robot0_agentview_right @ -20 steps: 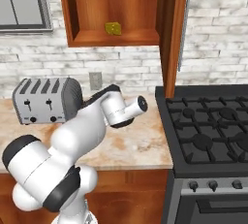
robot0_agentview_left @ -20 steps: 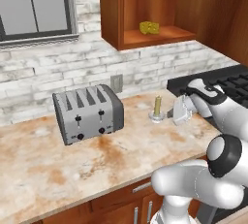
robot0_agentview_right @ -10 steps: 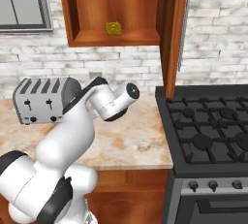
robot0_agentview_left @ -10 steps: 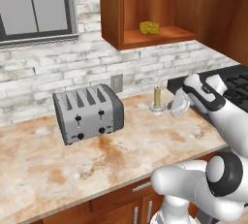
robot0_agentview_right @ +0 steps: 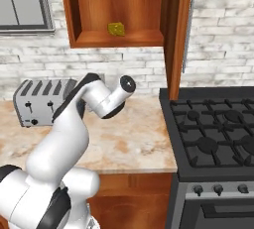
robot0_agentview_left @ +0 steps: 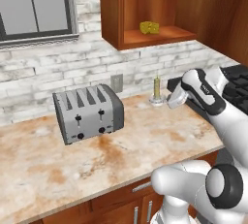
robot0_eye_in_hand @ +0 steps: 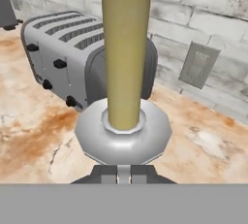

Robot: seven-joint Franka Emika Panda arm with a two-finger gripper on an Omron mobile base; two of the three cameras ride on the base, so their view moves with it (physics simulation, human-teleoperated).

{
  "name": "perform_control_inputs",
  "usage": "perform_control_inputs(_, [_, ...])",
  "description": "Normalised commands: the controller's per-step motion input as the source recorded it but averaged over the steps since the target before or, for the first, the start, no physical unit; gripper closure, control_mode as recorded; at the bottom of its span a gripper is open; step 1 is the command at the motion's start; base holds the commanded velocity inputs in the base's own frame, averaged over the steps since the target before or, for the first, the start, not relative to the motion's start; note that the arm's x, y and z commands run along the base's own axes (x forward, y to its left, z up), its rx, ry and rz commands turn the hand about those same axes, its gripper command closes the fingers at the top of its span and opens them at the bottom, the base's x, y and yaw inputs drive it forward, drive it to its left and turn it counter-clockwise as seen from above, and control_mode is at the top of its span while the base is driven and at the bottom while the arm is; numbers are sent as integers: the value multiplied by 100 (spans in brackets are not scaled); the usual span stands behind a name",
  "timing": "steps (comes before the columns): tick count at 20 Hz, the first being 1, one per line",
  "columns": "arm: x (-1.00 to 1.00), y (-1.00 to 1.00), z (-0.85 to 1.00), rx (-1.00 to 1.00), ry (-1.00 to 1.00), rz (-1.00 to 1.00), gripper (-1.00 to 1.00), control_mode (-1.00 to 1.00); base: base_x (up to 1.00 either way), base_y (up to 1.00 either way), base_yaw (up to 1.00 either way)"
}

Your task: Pick the candle and candle from the dining table and place them in the open cabinet. Close the cabinet after placing the objects.

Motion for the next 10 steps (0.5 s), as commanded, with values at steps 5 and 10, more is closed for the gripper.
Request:
perform_control_inputs(5, [-3, 1, 37, 0, -6, -7, 100, -100, 0, 0, 0])
perform_control_inputs(10, [-12, 0, 38, 0, -9, -8, 100, -100, 0, 0, 0])
